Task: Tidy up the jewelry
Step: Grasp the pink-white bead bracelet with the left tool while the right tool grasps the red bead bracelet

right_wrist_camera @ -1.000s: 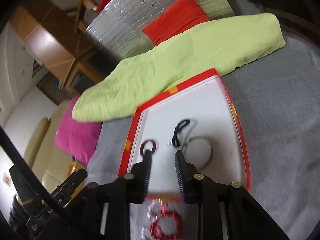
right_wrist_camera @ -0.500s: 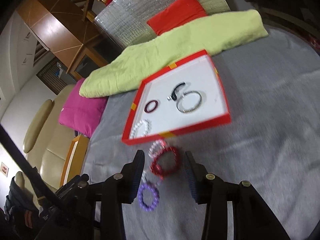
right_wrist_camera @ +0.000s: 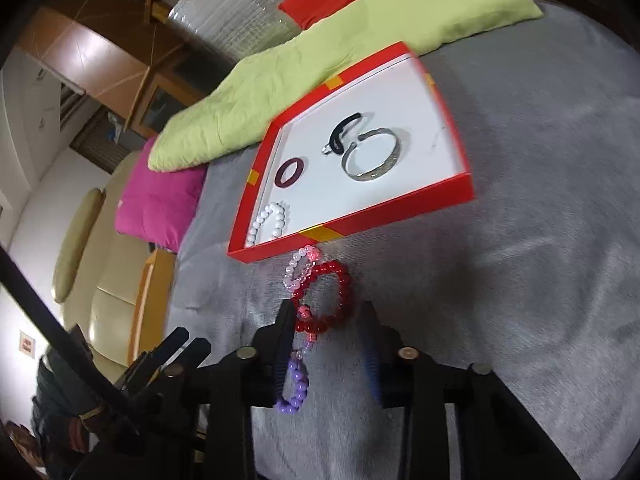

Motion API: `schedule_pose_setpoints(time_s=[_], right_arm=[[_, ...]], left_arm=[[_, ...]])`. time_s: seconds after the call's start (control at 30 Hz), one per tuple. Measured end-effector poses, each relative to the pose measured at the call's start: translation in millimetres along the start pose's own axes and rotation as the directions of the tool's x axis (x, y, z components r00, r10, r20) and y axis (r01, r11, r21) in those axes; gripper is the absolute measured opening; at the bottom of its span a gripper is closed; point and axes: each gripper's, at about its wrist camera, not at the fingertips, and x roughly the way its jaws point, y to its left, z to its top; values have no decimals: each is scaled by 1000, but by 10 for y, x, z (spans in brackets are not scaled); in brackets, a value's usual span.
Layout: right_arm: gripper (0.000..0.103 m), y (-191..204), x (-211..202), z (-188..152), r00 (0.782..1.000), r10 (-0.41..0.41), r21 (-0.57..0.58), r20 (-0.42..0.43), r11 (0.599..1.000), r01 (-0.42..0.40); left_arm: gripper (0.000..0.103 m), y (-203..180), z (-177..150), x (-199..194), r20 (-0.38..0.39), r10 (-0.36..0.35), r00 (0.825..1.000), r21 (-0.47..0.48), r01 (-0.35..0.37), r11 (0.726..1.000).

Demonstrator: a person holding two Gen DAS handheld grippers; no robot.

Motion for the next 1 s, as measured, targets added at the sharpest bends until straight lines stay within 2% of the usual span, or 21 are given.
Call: schedule_pose_setpoints(time_s=[0.03, 0.1, 0.17, 0.23, 0.33, 0.43, 0.53, 0.63, 0.7, 0.73, 0.8, 0.83, 0.97, 1.0], right_arm=[[30, 16, 43, 12, 1000, -13, -6, -4, 1000, 13], [21, 59, 166, 29, 999, -44, -31, -17, 999, 43], [17, 84, 286, 26, 994, -105, -64, -24, 993, 103], [7, 97, 405, 2, 990, -133, -92, -45, 988, 128], [0, 150, 380, -26, 985, -171, -154, -5, 974, 169], [0, 118, 199, -13, 981, -187, -153, 45, 969, 192], [0, -3, 45, 30, 982, -175, -103, 65, 978, 181], [4, -78, 39, 79, 997, -81, -49, 20, 995, 82], [5, -24, 108, 89, 998, -58, -38, 1, 998, 58], [6, 18, 127, 91, 998, -62, -48, 1, 997, 62], [19, 129, 219, 82, 997, -80, -83, -1, 993, 79], [21, 168, 275, 73, 996, -94, -98, -7, 991, 93], [22, 235, 555, 14, 983, -180, -157, -29, 972, 173], [18, 261, 581, 11, 980, -197, -181, -15, 965, 191]], left_arm=[[67, -4, 15, 12, 1, -6, 1000, -5, 6, 1000], [67, -18, 38, 27, 6, -10, 1000, -4, 10, 1000], [67, -23, 59, 48, 10, -19, 1000, 0, 19, 1000], [66, -33, 73, 78, 4, -35, 999, 1, 35, 999], [62, -52, 95, 123, -6, -73, 997, -2, 73, 997], [61, -69, 122, 195, -25, -99, 995, -17, 99, 995], [54, -111, 157, 279, -44, -130, 991, -32, 129, 991], [54, -145, 196, 324, -48, -128, 991, -54, 126, 991], [54, -143, 213, 320, -43, -124, 991, -64, 121, 991], [54, -135, 224, 317, -38, -116, 992, -71, 114, 991], [54, -98, 236, 326, -38, -112, 993, -84, 109, 990], [54, -77, 242, 334, -40, -111, 993, -89, 107, 990], [54, -18, 245, 366, -50, -109, 993, -91, 104, 990], [54, -4, 251, 377, -52, -109, 993, -93, 104, 990]])
